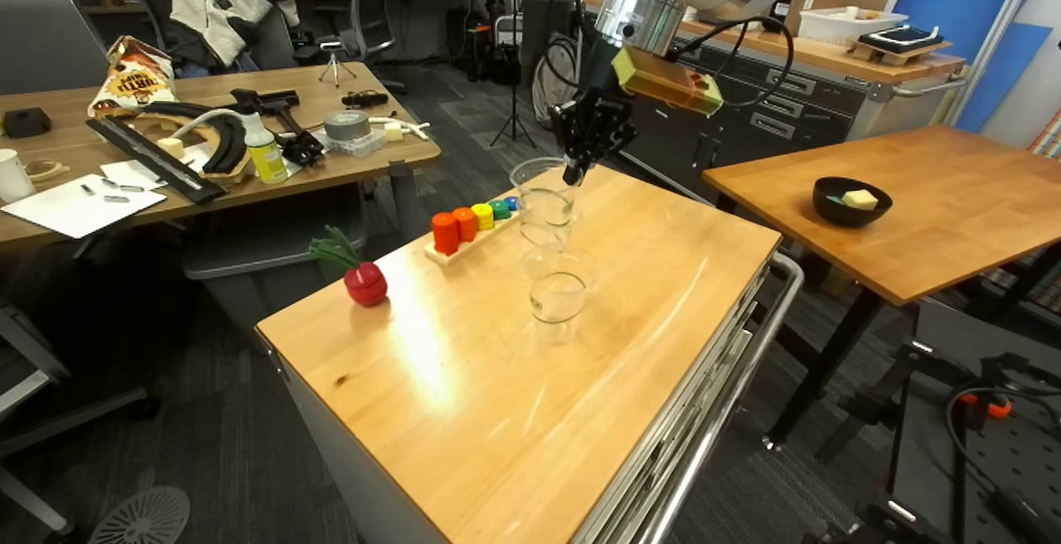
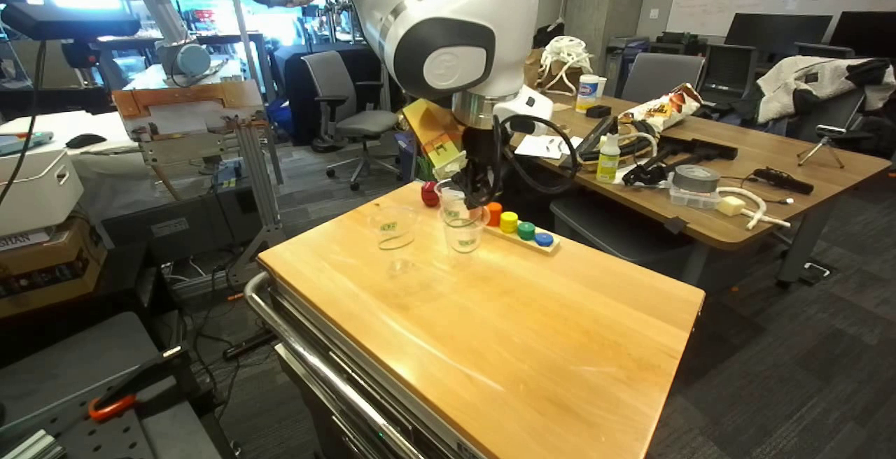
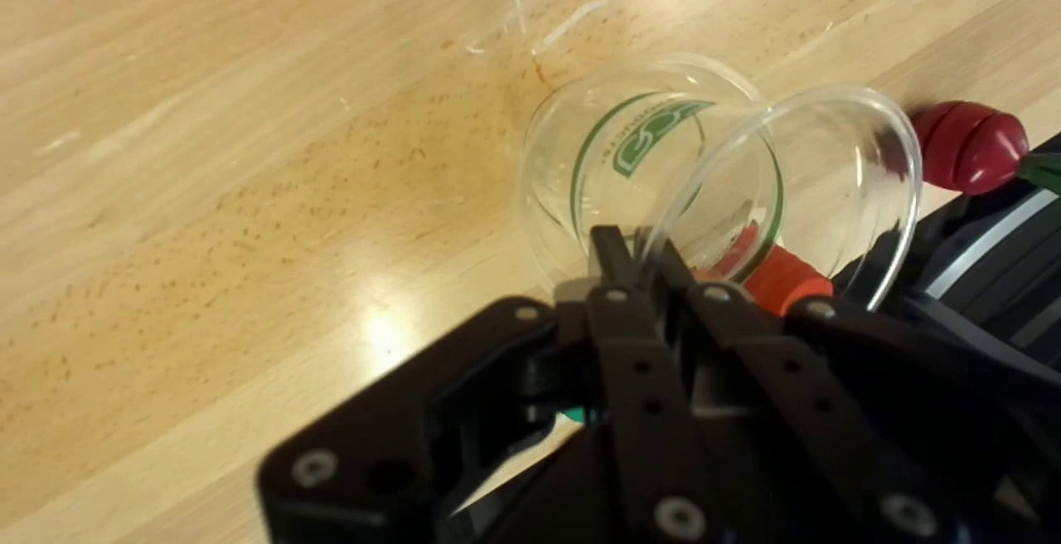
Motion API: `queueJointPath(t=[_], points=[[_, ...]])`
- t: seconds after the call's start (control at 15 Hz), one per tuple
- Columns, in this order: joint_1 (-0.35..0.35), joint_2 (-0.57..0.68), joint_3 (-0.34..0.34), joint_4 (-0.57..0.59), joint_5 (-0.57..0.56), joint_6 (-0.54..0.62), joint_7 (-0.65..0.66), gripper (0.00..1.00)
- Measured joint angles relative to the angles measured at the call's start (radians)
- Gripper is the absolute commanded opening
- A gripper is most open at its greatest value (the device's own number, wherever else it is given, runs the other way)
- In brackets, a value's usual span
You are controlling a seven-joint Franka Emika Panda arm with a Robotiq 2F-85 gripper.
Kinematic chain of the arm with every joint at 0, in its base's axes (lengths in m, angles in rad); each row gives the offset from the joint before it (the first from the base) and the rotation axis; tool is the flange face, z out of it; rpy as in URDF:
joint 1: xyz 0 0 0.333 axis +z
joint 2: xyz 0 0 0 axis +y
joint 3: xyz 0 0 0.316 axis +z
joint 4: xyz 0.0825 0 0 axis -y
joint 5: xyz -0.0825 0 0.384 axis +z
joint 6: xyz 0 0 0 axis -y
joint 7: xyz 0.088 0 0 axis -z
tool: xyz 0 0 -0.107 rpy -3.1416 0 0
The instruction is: Stack the clear cups together
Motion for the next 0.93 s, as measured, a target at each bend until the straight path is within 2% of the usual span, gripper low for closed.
queueJointPath(t=[0.33,0.53,0.73,0.93], points=[[-0.006,0.032,0.022,0.011,0.014,0.032,-0.026,0.81],[-0.001,0.029,0.029,0.013,0.011,0.047,-0.029,0.99],[0.013,0.017,0.010,0.009,-0.042,0.061,-0.010,1.00],[0.044,0.013,-0.045,-0.001,-0.149,0.061,0.059,1.00]])
